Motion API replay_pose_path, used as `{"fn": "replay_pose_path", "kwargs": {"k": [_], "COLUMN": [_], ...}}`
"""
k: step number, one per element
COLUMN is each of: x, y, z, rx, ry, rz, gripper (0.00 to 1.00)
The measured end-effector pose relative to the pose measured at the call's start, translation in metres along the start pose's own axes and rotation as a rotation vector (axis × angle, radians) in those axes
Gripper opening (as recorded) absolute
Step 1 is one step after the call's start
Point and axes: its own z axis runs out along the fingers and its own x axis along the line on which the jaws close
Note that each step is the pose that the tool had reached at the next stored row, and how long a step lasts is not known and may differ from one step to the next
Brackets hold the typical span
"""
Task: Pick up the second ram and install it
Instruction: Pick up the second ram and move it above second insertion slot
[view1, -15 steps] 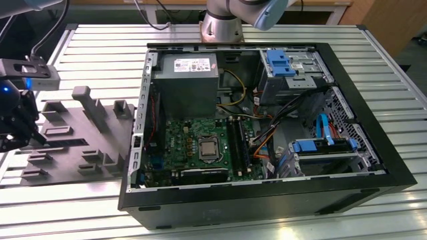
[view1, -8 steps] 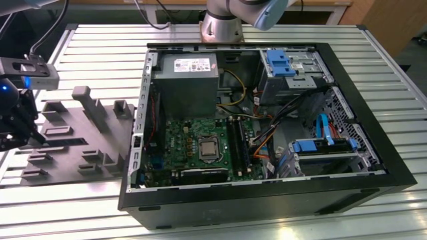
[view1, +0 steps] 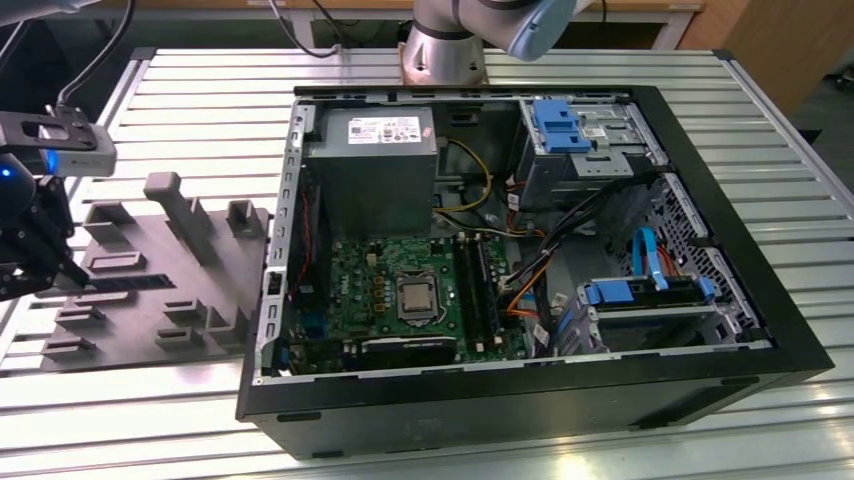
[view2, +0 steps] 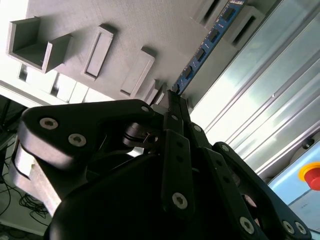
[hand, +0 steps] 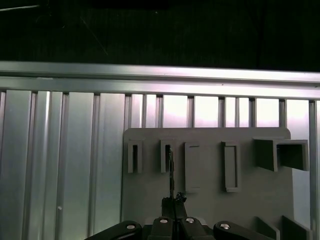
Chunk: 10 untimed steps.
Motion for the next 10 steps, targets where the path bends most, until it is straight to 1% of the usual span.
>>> {"fn": "replay_pose_path", "kwargs": {"k": [10], "x": [-0.0001], "y": [0.0002], "z": [-0.0040], "rx": [-0.0001], "ry": [-0.0002], "rz": [0.000], "gripper": [0.12]}}
